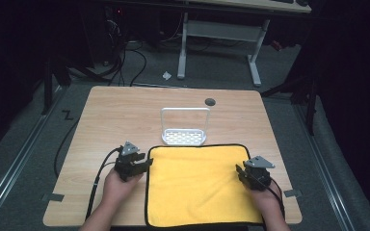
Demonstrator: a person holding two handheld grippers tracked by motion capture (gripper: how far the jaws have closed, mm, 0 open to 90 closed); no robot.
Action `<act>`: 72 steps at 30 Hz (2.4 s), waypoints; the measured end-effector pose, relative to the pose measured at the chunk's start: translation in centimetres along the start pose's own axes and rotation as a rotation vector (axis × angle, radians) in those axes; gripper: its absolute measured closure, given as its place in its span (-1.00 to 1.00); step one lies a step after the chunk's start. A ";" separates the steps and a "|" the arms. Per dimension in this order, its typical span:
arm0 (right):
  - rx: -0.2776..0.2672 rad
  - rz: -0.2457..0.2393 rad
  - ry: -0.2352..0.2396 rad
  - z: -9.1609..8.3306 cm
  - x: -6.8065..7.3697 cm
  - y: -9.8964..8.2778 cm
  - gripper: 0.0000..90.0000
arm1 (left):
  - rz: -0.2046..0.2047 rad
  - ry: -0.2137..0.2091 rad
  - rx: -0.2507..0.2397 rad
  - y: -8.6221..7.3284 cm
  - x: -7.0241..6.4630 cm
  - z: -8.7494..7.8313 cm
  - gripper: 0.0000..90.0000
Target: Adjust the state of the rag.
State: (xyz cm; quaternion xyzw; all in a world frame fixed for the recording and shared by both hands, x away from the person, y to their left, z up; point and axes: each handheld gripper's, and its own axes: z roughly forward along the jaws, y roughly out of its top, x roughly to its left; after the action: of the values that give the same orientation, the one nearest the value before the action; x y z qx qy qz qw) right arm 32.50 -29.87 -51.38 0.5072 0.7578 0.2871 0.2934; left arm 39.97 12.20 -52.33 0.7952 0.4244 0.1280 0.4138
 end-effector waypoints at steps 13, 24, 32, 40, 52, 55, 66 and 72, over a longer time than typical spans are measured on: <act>-0.014 -0.048 0.058 0.3 1.9 0.0 0.29 | 0.009 0.068 0.039 2.3 0.4 4.1 0.14; -0.023 -0.069 0.091 0.4 3.0 0.1 0.23 | 0.038 0.058 0.016 1.9 -0.4 4.2 0.73; -0.072 -0.091 0.132 0.2 5.2 0.8 0.17 | -0.070 -0.048 -0.005 1.6 1.0 4.0 0.84; -0.146 -0.167 0.214 -1.1 10.3 2.6 0.14 | -0.094 -0.073 -0.039 1.5 1.3 3.8 0.84; -0.128 -0.286 0.333 -0.5 17.9 4.1 0.03 | -0.110 -0.092 -0.041 1.4 1.5 3.7 0.83; -0.121 -0.305 0.360 -0.3 19.2 4.2 0.00 | -0.110 -0.092 -0.041 1.4 1.5 3.7 0.82; -0.073 -0.356 0.469 1.0 24.2 4.3 -0.09 | -0.117 -0.094 -0.040 1.4 1.5 3.7 0.81; -0.050 -0.335 0.517 1.5 25.3 4.3 -0.11 | -0.115 -0.095 -0.039 1.4 1.5 3.8 0.81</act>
State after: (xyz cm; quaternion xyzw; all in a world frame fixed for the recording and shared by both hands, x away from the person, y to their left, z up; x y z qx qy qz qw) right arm 28.20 -4.56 -53.09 0.2779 0.8730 0.3731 0.1464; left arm 43.77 10.89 -53.80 0.7665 0.4464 0.0745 0.4557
